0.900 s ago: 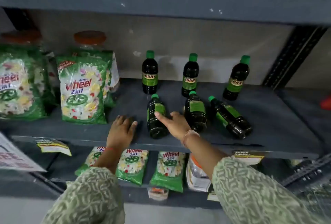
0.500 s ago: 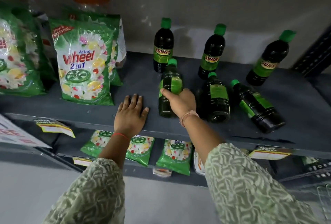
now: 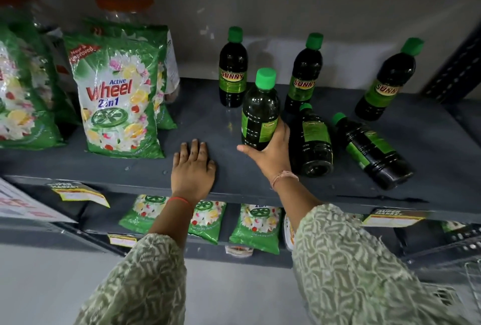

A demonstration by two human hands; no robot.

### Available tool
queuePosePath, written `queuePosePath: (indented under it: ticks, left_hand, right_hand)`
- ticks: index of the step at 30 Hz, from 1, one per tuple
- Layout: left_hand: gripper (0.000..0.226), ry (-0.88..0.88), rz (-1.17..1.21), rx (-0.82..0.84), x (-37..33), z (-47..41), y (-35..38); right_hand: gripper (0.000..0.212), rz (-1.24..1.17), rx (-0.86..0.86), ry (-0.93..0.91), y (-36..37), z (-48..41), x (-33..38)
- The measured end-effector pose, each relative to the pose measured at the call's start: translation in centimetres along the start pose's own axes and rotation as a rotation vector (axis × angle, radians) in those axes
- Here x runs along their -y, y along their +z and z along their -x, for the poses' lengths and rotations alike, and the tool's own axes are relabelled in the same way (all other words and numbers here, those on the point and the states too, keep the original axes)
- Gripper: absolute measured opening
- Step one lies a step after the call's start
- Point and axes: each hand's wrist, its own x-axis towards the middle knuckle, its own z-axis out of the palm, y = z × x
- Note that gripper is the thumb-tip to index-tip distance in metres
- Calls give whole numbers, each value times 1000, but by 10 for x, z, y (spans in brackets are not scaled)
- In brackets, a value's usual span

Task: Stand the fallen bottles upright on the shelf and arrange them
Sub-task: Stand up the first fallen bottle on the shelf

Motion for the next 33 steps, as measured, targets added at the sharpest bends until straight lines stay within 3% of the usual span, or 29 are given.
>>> queuePosePath:
  ticks: [2, 5, 8, 13, 16, 19, 22, 24, 26, 29, 33]
  left_hand:
    - [58, 7, -11, -7, -2, 1, 1]
    - [60, 9, -44, 19, 0, 0, 1]
    - [61, 11, -54, 15, 0, -1, 2]
    - [62, 19, -70, 8, -1, 1, 2]
    - [62, 18, -73, 5, 0, 1, 2]
    - [62, 10, -70, 12, 0, 0, 3]
    - [61, 8, -71, 9, -1, 0, 2]
    - [60, 32, -73, 3, 0, 1, 2]
    - [60, 80, -59, 0, 1, 2, 2]
    - [58, 125, -37, 0, 1, 3, 1]
    - [65, 144, -53, 5, 0, 3, 1]
  right_hand:
    - [111, 49, -44, 9, 3, -1, -1]
    - [97, 9, -80, 25, 1, -5, -2]
    - [90, -56, 38, 70, 0, -2, -4]
    - [121, 44, -5, -4, 12, -3, -2]
    - [103, 43, -42, 5, 13, -7, 0]
    - [91, -136, 87, 76, 3, -7, -7]
    - [110, -186, 96, 82, 3, -9, -8]
    - [116, -72, 22, 39, 11, -11, -5]
    - [103, -3, -30, 47, 15, -10, -2]
    - [75, -90, -13, 80, 11, -12, -11]
    - [61, -125, 165, 133, -1, -18, -21]
